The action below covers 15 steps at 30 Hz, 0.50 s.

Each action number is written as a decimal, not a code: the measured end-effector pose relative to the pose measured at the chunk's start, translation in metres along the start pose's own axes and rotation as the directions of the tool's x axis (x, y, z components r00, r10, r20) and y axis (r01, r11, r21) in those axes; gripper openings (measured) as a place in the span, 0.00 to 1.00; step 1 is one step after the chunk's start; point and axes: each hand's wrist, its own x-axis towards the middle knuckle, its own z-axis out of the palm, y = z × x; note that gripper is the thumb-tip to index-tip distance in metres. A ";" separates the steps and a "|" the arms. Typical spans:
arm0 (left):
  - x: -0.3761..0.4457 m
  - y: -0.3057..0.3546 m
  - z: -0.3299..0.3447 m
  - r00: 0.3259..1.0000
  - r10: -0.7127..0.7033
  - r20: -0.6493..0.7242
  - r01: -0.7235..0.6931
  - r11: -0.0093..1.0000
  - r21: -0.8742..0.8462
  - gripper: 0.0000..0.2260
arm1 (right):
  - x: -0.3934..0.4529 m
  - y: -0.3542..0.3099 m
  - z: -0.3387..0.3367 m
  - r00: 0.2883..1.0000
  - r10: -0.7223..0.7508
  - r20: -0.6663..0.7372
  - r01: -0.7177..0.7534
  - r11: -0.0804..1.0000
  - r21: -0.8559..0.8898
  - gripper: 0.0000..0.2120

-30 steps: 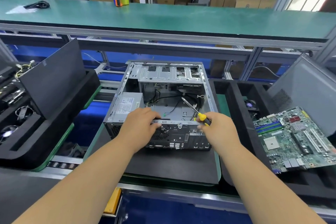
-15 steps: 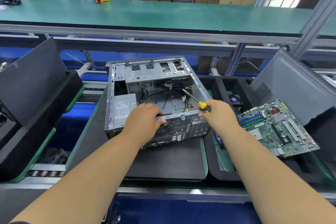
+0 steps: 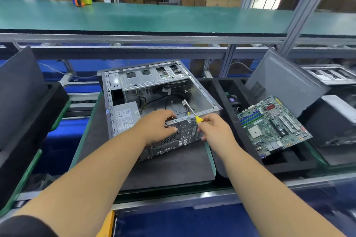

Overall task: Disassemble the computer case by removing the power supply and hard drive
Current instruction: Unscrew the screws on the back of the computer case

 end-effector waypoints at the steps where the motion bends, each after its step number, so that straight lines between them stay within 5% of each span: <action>1: 0.001 -0.002 0.001 1.000 -0.012 0.000 0.012 0.999 -0.046 0.18 | -0.004 0.001 0.001 1.000 0.010 0.003 -0.010 1.000 0.004 0.03; 6: 0.002 -0.010 0.000 0.998 -0.063 -0.011 0.057 0.953 -0.298 0.13 | -0.021 0.008 0.002 0.999 0.030 0.014 -0.031 0.999 0.038 0.01; 15: -0.004 -0.009 0.004 0.998 -0.003 -0.056 -0.005 0.991 -0.132 0.15 | -0.041 0.016 0.008 0.999 0.047 0.006 -0.047 0.999 -0.008 0.03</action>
